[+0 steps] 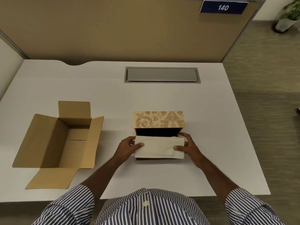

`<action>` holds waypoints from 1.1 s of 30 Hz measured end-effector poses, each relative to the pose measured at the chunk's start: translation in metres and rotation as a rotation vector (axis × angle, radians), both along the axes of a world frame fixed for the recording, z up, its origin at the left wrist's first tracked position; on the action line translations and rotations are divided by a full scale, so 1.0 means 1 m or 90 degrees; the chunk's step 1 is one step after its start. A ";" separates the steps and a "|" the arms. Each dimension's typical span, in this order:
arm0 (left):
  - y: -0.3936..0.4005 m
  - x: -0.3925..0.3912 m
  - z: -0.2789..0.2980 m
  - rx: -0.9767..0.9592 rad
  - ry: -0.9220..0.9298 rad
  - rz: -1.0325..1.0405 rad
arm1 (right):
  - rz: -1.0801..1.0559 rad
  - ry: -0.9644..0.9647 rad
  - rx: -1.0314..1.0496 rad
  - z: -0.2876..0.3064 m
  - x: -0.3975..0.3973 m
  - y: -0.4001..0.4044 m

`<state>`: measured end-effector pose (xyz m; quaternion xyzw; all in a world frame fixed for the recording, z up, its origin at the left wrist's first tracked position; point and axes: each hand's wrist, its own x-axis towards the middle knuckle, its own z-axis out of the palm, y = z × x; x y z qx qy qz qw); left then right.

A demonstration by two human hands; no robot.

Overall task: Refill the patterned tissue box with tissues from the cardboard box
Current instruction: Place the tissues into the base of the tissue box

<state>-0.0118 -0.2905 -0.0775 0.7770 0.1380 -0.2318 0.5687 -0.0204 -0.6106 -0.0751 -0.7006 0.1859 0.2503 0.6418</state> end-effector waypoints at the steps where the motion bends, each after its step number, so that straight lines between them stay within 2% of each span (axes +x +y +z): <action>1: -0.002 0.001 -0.001 0.011 0.016 0.017 | -0.030 0.016 0.004 -0.001 0.003 0.001; 10: -0.014 0.009 0.000 0.073 0.068 0.101 | -0.093 0.030 -0.057 -0.004 0.013 0.013; 15: -0.014 0.012 0.002 0.096 0.080 0.091 | -0.093 0.018 -0.112 -0.007 0.010 0.012; 21: -0.013 0.010 -0.001 0.183 0.048 0.043 | -0.107 0.030 -0.128 -0.010 0.006 0.014; 25: -0.012 0.002 -0.003 0.308 -0.059 0.003 | -0.076 -0.042 -0.276 -0.007 0.005 0.018; 28: -0.011 0.001 -0.004 0.435 -0.143 -0.081 | 0.012 -0.072 -0.445 -0.007 0.003 0.015; 30: -0.011 -0.001 -0.004 0.476 -0.157 -0.114 | 0.096 -0.058 -0.540 -0.008 0.001 0.012; 33: -0.011 -0.004 -0.006 0.526 -0.136 -0.158 | 0.145 -0.035 -0.577 -0.008 -0.003 0.008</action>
